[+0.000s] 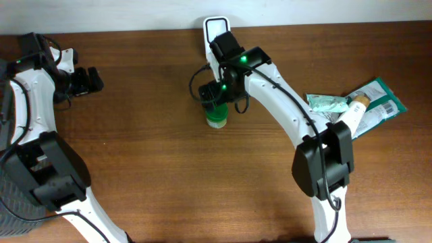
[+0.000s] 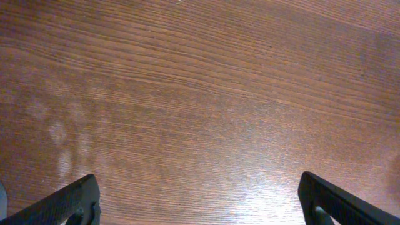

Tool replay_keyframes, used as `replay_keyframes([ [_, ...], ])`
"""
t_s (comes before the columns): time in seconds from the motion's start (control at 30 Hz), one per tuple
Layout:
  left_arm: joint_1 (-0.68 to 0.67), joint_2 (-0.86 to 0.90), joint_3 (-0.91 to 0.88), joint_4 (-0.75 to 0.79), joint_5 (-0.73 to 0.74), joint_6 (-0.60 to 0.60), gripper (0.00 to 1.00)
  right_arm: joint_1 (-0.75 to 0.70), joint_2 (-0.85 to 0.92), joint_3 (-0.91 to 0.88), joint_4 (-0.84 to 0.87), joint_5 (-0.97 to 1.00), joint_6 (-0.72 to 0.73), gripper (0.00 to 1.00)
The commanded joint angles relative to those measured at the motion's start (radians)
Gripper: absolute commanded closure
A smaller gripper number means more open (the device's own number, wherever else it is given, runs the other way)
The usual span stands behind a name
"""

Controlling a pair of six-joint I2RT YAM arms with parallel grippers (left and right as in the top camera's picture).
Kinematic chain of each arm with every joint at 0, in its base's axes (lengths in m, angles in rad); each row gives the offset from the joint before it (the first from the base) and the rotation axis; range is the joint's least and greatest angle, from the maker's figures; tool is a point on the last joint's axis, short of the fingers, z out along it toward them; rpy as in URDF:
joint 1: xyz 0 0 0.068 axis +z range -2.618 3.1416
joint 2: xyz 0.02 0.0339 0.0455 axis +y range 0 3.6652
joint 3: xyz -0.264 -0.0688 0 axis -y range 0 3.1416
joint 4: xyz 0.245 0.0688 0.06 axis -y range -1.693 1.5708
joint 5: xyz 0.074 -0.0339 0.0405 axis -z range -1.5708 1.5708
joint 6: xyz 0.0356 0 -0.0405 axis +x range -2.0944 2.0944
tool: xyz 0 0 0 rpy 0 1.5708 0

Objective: Scan the item barcode

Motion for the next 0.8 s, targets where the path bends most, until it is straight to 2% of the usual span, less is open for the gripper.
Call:
replay_keyframes([
  [0.0, 0.014, 0.005, 0.010, 0.000, -0.008, 0.002, 0.01, 0.017, -0.019, -0.011, -0.013, 0.091, 0.361, 0.02],
  [0.1, 0.014, 0.005, 0.010, 0.000, -0.008, 0.002, 0.01, 0.037, 0.011, -0.018, 0.005, 0.103, 0.551, 0.02],
  [0.2, 0.014, 0.005, 0.010, 0.000, -0.007, 0.002, 0.01, 0.059, 0.057, -0.018, 0.039, 0.109, 0.642, 0.00],
  [0.27, 0.014, 0.005, 0.010, 0.000, -0.007, 0.002, 0.01, 0.065, 0.086, -0.019, 0.026, 0.109, 0.649, 0.07],
  [0.33, 0.014, 0.005, 0.010, 0.000, -0.008, 0.002, 0.01, 0.064, 0.098, -0.019, -0.016, 0.128, 0.648, 0.09],
  [0.37, 0.014, 0.005, 0.010, 0.000, -0.007, 0.002, 0.01, 0.063, 0.098, -0.019, -0.031, 0.142, 0.647, 0.14],
  [0.4, 0.014, 0.005, 0.010, 0.000, -0.008, 0.002, 0.01, 0.063, 0.098, -0.019, -0.037, 0.151, 0.608, 0.26],
  [0.53, 0.014, 0.005, 0.010, 0.000, -0.008, 0.002, 0.01, 0.060, 0.097, 0.007, -0.042, 0.129, 0.188, 0.27],
  [0.6, 0.014, 0.005, 0.010, 0.000, -0.008, 0.002, 0.01, 0.060, 0.085, 0.068, -0.083, 0.062, -0.231, 0.27],
  [0.67, 0.014, 0.005, 0.010, 0.000, -0.008, 0.002, 0.01, 0.060, 0.079, 0.084, -0.119, 0.056, -0.535, 0.32],
  [0.73, 0.014, 0.005, 0.010, 0.000, -0.007, 0.002, 0.01, 0.060, 0.079, 0.084, -0.127, 0.060, -0.637, 0.35],
  [0.77, 0.014, 0.005, 0.010, 0.000, -0.008, 0.002, 0.01, 0.056, 0.079, 0.084, -0.117, 0.059, -0.636, 0.31],
])
